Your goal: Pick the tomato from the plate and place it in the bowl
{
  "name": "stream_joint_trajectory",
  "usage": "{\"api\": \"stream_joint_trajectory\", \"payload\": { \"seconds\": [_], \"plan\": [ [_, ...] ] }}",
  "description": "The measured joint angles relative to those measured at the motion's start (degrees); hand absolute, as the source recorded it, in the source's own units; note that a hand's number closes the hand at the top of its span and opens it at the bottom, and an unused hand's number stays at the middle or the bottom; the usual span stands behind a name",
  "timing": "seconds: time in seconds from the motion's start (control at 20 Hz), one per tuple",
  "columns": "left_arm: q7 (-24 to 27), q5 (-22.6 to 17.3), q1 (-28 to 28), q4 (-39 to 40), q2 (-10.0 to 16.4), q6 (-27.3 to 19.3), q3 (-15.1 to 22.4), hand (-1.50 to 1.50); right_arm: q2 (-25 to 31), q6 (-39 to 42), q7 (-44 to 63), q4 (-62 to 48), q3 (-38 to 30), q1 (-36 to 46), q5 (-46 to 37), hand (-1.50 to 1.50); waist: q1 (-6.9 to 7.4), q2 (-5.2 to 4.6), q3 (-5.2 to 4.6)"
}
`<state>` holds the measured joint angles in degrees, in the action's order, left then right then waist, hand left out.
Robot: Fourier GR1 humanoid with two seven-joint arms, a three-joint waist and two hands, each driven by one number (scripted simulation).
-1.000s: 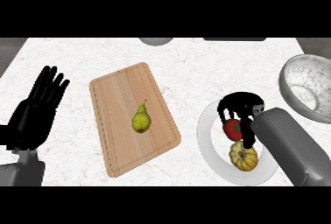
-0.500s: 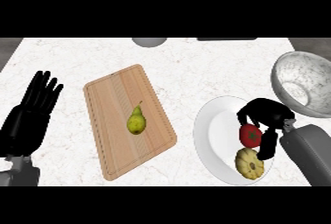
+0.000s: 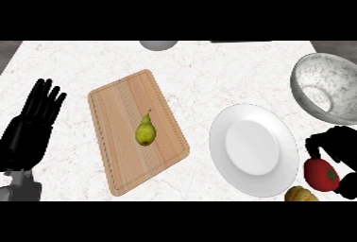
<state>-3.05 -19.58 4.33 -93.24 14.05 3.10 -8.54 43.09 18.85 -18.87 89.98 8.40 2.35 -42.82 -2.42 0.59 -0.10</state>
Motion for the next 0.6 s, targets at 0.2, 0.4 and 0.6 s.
{"api": "stream_joint_trajectory", "payload": {
  "seconds": [0.2,0.4,0.6],
  "plan": [
    [0.2,0.4,0.4,0.5,-0.2,-0.1,0.0,0.00,1.3,-0.5,3.3,8.1,-8.4,-4.0,4.5,1.50,-0.08,-0.03,0.01],
    [0.0,0.7,0.5,0.4,-0.4,0.0,0.4,0.00,2.2,0.5,8.1,15.2,-17.6,-6.2,9.0,1.50,0.09,-0.05,0.01],
    [-0.8,0.6,0.5,-0.9,-0.6,0.1,0.7,0.00,3.3,2.2,11.2,17.4,-27.0,-6.0,13.2,1.50,0.89,-0.19,0.03]
  ]
}}
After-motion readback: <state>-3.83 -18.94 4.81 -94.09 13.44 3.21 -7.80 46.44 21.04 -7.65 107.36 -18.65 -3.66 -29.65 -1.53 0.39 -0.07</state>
